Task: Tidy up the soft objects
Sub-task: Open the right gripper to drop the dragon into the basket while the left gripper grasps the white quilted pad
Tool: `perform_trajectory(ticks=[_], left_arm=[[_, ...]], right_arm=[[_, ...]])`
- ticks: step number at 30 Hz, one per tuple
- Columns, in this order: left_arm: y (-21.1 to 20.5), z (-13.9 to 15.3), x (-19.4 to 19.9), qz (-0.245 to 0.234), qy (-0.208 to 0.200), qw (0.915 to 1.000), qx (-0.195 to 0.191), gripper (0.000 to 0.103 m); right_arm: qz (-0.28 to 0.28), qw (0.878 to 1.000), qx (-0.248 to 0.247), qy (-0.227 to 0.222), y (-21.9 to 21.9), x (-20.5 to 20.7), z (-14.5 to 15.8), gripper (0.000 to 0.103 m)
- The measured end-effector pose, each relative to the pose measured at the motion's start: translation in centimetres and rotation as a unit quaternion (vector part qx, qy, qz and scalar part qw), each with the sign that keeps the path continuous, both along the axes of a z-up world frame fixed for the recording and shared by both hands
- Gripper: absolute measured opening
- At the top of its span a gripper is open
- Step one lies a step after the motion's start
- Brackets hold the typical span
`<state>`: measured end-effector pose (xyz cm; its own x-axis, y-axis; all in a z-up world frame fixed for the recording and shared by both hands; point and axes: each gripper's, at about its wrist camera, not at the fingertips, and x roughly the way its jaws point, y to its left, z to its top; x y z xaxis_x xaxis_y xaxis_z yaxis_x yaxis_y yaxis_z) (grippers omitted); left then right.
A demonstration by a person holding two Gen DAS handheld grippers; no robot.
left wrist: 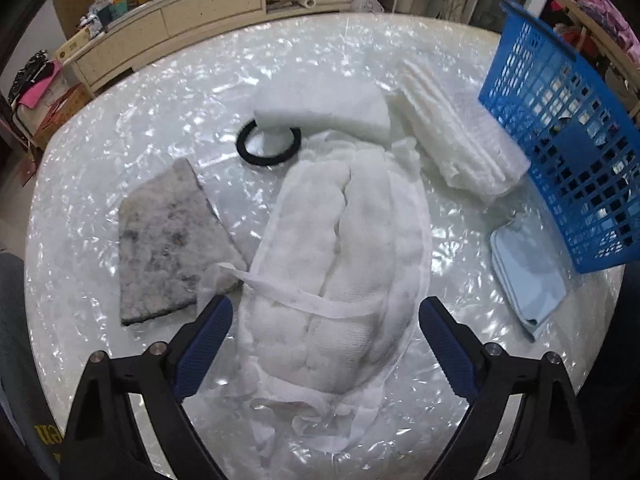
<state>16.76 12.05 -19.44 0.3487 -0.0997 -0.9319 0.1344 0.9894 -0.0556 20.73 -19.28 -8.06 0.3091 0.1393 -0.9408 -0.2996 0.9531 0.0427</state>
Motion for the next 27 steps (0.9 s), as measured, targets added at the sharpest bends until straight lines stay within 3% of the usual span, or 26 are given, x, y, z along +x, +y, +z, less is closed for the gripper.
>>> perform_trajectory(ticks=[3,6,17,27], left_arm=[[-0.2,-0.7,0.4,-0.004,0.003,1.0000,0.004,0.089],[-0.4,-0.7,0.6,-0.006,0.000,1.0000,0.007,0.085],[-1.9,0.5,0.9,-0.021,-0.003,0.9997,-0.015,0.032],[-1.7,2.3,-1.1,0.000,-0.001,0.9998,-0.021,0.027]], right_arm=[[-0.001,1.000,-0.003,-0.008,0.2,-0.3,0.2,0.057],[-0.003,1.000,0.005,-0.008,-0.2,-0.7,0.3,0.066],[-0.007,1.000,-0.001,-0.010,-0.1,-2.6,0.4,0.079],[-0.012,1.000,-0.007,-0.018,-0.7,-4.8,1.0,0.087]])
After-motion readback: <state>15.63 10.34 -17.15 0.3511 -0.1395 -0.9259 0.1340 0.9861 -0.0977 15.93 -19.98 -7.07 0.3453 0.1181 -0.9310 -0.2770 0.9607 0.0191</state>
